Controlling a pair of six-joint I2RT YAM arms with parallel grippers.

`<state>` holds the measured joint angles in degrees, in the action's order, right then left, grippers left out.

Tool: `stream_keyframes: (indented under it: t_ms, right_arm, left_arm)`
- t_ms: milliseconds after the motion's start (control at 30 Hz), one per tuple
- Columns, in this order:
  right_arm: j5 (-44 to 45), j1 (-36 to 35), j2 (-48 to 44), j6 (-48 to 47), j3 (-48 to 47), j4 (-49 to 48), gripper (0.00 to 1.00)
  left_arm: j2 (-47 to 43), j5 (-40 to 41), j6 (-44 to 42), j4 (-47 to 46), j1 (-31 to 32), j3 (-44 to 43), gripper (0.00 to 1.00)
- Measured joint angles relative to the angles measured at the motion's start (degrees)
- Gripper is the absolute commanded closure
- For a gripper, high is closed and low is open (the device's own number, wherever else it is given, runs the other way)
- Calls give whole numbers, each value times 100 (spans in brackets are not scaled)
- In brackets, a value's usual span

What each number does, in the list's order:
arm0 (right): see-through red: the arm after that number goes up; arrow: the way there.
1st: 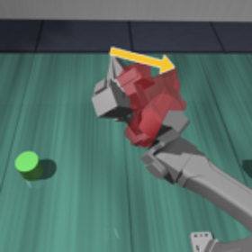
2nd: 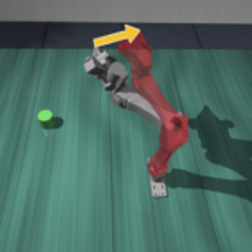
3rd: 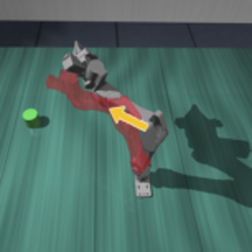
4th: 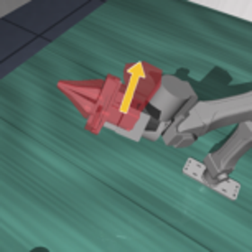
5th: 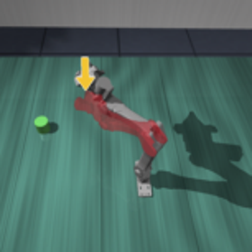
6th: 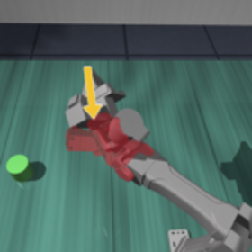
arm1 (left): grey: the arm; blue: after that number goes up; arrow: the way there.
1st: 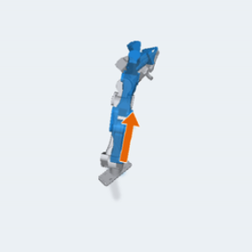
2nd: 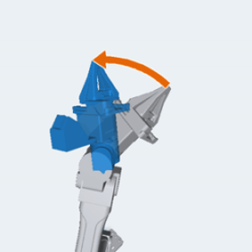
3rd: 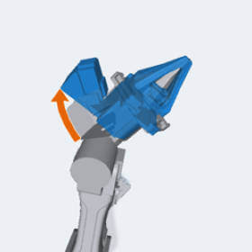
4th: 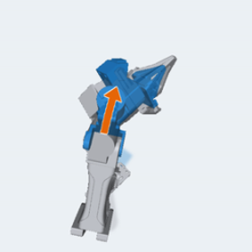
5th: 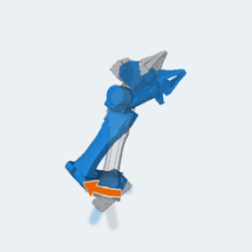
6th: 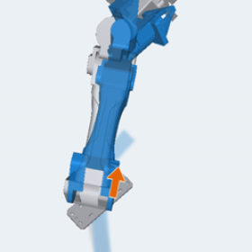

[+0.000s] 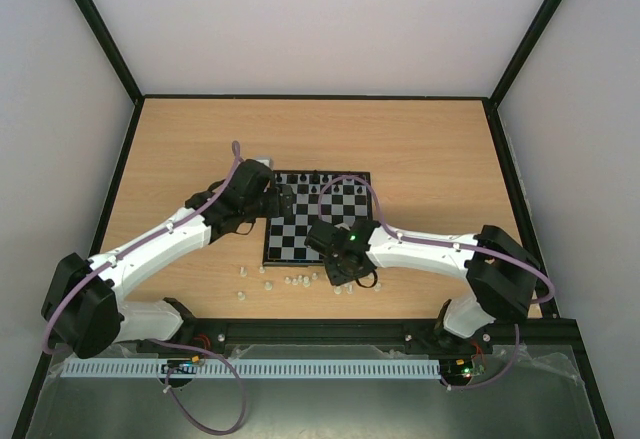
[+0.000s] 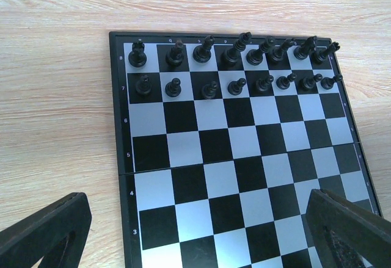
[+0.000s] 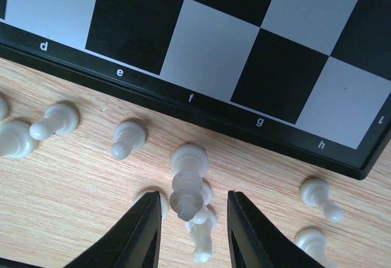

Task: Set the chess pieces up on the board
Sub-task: Pick up the chess piece at the center of the board.

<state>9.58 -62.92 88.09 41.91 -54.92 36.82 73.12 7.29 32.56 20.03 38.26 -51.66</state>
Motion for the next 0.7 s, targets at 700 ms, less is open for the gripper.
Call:
stream_keyframes:
  t_ms: [700]
  right_arm:
    - [22, 0, 291, -92, 4, -160, 89]
  left_arm:
    - [4, 2, 0, 2, 4, 0, 0]
